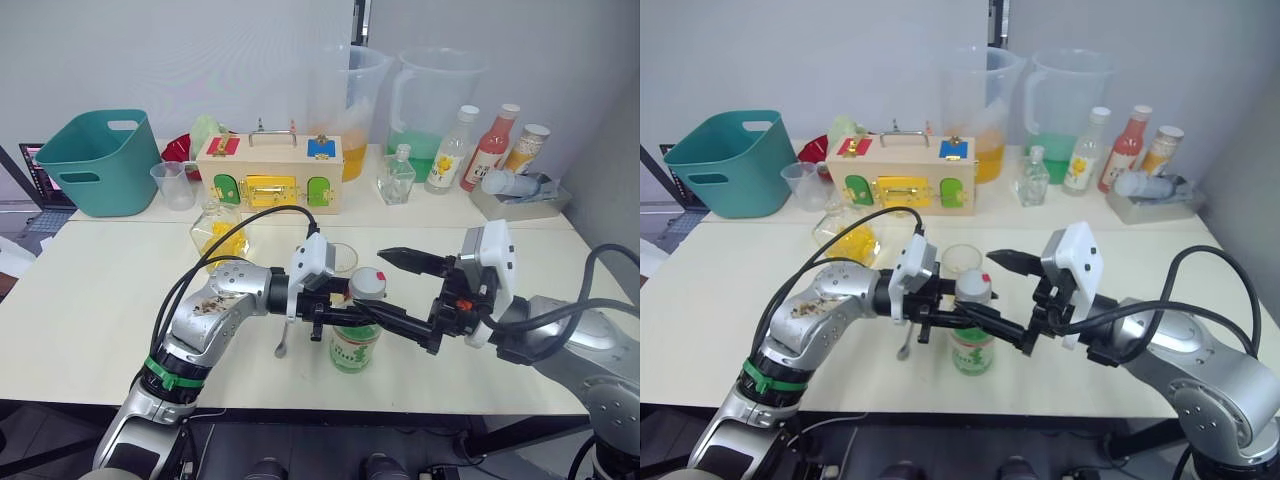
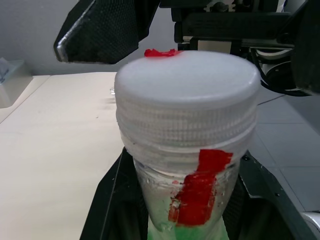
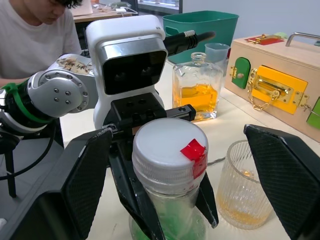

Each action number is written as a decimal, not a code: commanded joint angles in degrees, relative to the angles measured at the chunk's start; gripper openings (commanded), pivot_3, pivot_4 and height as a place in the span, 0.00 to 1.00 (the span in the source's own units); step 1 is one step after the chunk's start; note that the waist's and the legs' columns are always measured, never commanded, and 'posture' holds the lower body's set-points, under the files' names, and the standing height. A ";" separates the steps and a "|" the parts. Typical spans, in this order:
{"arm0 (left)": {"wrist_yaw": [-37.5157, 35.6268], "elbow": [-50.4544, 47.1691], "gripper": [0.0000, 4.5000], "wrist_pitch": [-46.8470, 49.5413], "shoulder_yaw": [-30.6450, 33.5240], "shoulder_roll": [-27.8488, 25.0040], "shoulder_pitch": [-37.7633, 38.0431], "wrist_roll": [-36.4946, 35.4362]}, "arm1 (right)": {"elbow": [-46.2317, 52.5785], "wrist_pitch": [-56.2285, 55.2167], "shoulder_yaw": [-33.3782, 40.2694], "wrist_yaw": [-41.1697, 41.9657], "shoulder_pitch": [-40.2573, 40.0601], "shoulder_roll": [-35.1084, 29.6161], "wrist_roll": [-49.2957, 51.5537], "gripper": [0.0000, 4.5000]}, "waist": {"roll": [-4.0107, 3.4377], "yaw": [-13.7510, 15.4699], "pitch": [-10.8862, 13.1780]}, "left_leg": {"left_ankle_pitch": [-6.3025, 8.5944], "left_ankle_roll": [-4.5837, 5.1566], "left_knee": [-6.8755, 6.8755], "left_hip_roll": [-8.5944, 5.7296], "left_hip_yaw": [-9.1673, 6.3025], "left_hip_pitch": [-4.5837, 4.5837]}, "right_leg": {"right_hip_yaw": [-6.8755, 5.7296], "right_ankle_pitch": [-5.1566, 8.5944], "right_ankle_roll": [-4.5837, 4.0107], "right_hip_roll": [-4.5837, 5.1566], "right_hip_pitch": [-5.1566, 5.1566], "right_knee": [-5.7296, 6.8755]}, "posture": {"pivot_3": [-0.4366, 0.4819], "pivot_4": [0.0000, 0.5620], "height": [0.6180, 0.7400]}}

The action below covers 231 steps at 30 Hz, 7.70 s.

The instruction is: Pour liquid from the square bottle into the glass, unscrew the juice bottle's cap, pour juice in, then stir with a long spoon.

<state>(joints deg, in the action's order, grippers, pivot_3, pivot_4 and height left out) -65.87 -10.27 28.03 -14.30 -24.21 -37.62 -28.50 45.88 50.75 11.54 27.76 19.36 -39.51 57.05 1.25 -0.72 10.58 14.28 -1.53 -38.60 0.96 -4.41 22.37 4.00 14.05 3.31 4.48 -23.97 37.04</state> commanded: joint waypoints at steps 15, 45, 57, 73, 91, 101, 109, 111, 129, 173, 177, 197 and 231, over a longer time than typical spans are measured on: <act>0.87 -3.30 0.29 -0.61 -0.94 -0.67 1.89 1.30 | -16.85 -11.34 -9.83 33.79 7.65 -12.77 -6.39 0.38 | 0.00 -0.09 0.00 | 0.03 0.04 -0.03 0.03 -0.01 -0.13 | -0.02 0.02 0.04 -0.03 0.21 -0.11 | 0.48 0.27 0.92; 3.53 -5.92 0.29 -0.15 0.13 -4.53 4.75 -0.48 | -37.81 -15.92 -16.48 56.90 30.76 -13.26 -9.64 1.00 | 0.00 -0.92 0.01 | 0.08 0.12 0.14 0.05 -0.06 -0.49 | -0.06 0.06 0.08 -0.02 0.56 -0.29 | 0.48 0.27 0.92; 1.71 -0.93 0.29 -0.98 0.07 -1.59 2.06 -0.74 | -7.44 -1.37 0.70 14.98 7.28 -7.97 -1.39 1.00 | 0.02 -0.08 0.01 | 0.07 0.11 0.15 0.04 -0.07 -0.43 | -0.07 0.07 0.09 -0.03 0.58 -0.31 | 0.48 0.27 0.92; -0.31 1.44 0.29 -1.57 -0.55 -0.06 0.34 0.53 | -0.39 1.18 -1.29 -3.63 4.17 -3.93 5.99 0.59 | 0.02 0.01 0.01 | 0.07 0.11 0.10 0.00 -0.06 -0.35 | -0.05 0.07 0.10 0.00 0.58 -0.37 | 0.48 0.27 0.92; 4.77 -4.99 0.29 0.64 0.02 -2.16 4.19 1.40 | -31.03 -21.66 -19.98 50.18 17.42 -8.68 -14.45 0.36 | 0.01 -0.24 0.01 | 0.08 0.11 0.22 0.02 -0.05 -0.59 | -0.06 0.09 0.12 -0.01 0.79 -0.52 | 0.48 0.27 0.92; 8.20 -9.66 0.29 3.41 0.73 -3.17 6.99 0.35 | -47.16 -27.30 -29.42 64.74 34.88 -6.53 -15.11 0.58 | 0.00 -0.39 0.00 | 0.07 0.10 0.36 0.05 -0.04 -0.76 | -0.05 0.08 0.10 0.00 0.85 -0.55 | 0.48 0.27 0.92; 8.11 -9.28 0.29 3.09 0.55 -3.76 7.38 0.06 | -34.75 -15.16 -17.69 54.72 29.76 -11.10 -8.42 0.99 | 0.01 -0.15 0.01 | 0.07 0.10 0.36 0.04 -0.08 -0.56 | -0.06 0.08 0.10 0.00 0.63 -0.41 | 0.48 0.27 0.92; 7.80 -8.83 0.29 2.81 0.49 -3.82 7.22 0.06 | -30.15 -10.21 -13.30 48.85 26.71 -12.09 -4.63 0.99 | 0.01 -0.10 0.01 | 0.07 0.09 0.36 0.02 -0.09 -0.53 | -0.07 0.08 0.10 0.01 0.62 -0.43 | 0.48 0.27 0.92; 2.35 0.56 0.29 -0.81 -1.90 1.18 0.32 0.82 | 2.47 4.31 -0.54 -11.00 3.12 -1.75 7.89 0.99 | 0.02 0.17 0.01 | 0.04 0.05 0.33 -0.03 -0.09 -0.43 | -0.06 0.09 0.10 0.03 0.64 -0.48 | 0.48 0.27 0.92; 10.79 -8.00 0.29 1.15 2.56 -1.56 7.08 2.20 | -48.53 -32.22 -33.13 64.72 37.31 -5.06 -21.74 0.37 | 0.01 -1.41 0.00 | 0.05 0.06 0.46 0.06 -0.08 -0.67 | -0.07 0.02 0.10 -0.02 0.87 -0.79 | 0.48 0.27 0.92; 11.01 -7.94 0.29 0.98 2.53 -1.73 7.33 2.15 | -50.23 -31.39 -34.58 64.74 40.43 -5.88 -19.77 0.60 | 0.01 -1.45 0.00 | 0.05 0.06 0.46 0.06 -0.09 -0.69 | -0.08 0.02 0.09 -0.02 0.86 -0.77 | 0.48 0.27 0.92; 7.03 -1.60 0.29 -2.66 1.11 -1.21 4.29 2.12 | -16.99 -1.58 -3.43 20.34 16.73 -1.55 2.18 0.99 | 0.01 -0.19 0.00 | 0.04 0.05 0.45 0.03 -0.10 -0.53 | -0.07 0.01 0.08 -0.01 0.72 -0.70 | 0.48 0.27 0.92; 3.42 4.26 0.29 -6.17 -1.28 1.37 -0.06 3.61 | -1.49 2.93 -3.57 -14.09 6.74 -5.22 13.24 0.37 | 0.01 0.05 0.00 | 0.03 0.04 0.38 -0.01 -0.10 -0.41 | -0.08 -0.03 0.15 0.01 0.79 -0.87 | 0.48 0.27 0.92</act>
<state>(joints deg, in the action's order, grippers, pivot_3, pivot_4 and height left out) -63.83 -6.03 22.27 -15.07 -22.60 -37.34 -27.86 43.78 55.15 7.65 13.07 24.96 -44.22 70.43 1.27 -0.67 10.58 14.31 -1.50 -38.23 0.95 -4.51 21.96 3.92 14.02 3.47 4.49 -23.18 36.17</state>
